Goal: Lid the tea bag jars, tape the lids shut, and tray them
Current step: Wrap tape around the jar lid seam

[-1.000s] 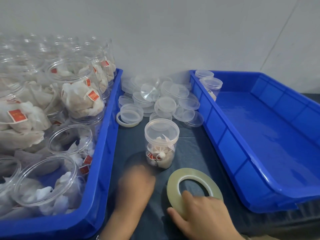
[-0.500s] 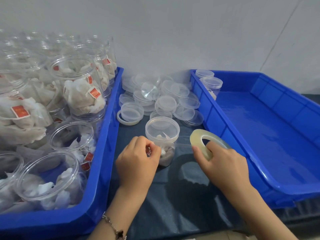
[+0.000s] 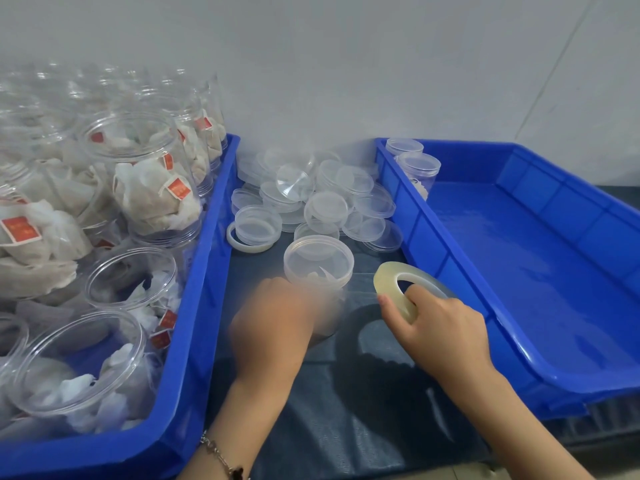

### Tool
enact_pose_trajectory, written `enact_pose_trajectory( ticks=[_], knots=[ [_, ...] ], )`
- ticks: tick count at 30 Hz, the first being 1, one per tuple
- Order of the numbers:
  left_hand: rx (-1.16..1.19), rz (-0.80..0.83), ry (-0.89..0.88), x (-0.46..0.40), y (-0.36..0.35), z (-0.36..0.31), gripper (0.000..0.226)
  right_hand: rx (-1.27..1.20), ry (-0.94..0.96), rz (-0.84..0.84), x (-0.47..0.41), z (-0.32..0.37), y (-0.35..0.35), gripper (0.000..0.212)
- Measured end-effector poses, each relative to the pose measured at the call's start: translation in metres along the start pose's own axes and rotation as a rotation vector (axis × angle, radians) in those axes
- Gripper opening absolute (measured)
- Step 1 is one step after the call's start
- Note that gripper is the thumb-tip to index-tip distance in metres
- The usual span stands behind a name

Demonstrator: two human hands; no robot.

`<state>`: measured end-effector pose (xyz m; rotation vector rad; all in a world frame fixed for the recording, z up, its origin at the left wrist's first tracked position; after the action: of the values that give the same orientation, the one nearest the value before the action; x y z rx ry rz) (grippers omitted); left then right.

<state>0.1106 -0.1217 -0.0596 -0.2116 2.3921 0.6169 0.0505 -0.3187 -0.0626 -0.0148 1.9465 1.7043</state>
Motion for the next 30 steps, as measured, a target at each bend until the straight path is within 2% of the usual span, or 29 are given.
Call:
enact_pose_trajectory(
  ticks=[5,10,19,23,26,30],
  knots=[
    [-0.016,0.006,-0.024,-0.001,0.0,0.0,0.019,0.07,-0.004,0.029,-0.005,0.001,-0.005,0.061],
    [-0.03,0.007,-0.021,0.0,-0.001,0.001,0.013,0.024,-0.009,0.025,-0.004,0.001,-0.006,0.056],
    [0.007,-0.01,0.056,0.002,-0.002,0.006,0.017,0.012,0.002,0.068,-0.011,0.006,-0.013,0.042],
    [0.092,-0.064,0.172,0.003,-0.002,0.019,0.019,0.004,0.002,0.047,-0.009,0.005,-0.014,0.047],
    [0.314,-0.082,0.317,0.006,-0.004,0.035,0.018,0.019,0.003,0.041,-0.007,0.006,-0.013,0.057],
    [0.475,-0.113,0.465,0.006,-0.004,0.052,0.022,0.015,0.015,0.054,-0.008,0.008,-0.013,0.05]
  ],
)
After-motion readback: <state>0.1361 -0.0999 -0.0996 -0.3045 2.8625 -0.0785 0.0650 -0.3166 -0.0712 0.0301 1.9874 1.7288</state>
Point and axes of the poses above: each hand's wrist, its own x-axis away from the middle knuckle, its own y-axis out of the back of the hand, z = x × y, the point moved 6 cm from there along -x, towards the middle knuckle, and after that the axes turned 13 degrees about x, right-handed, at the moved point
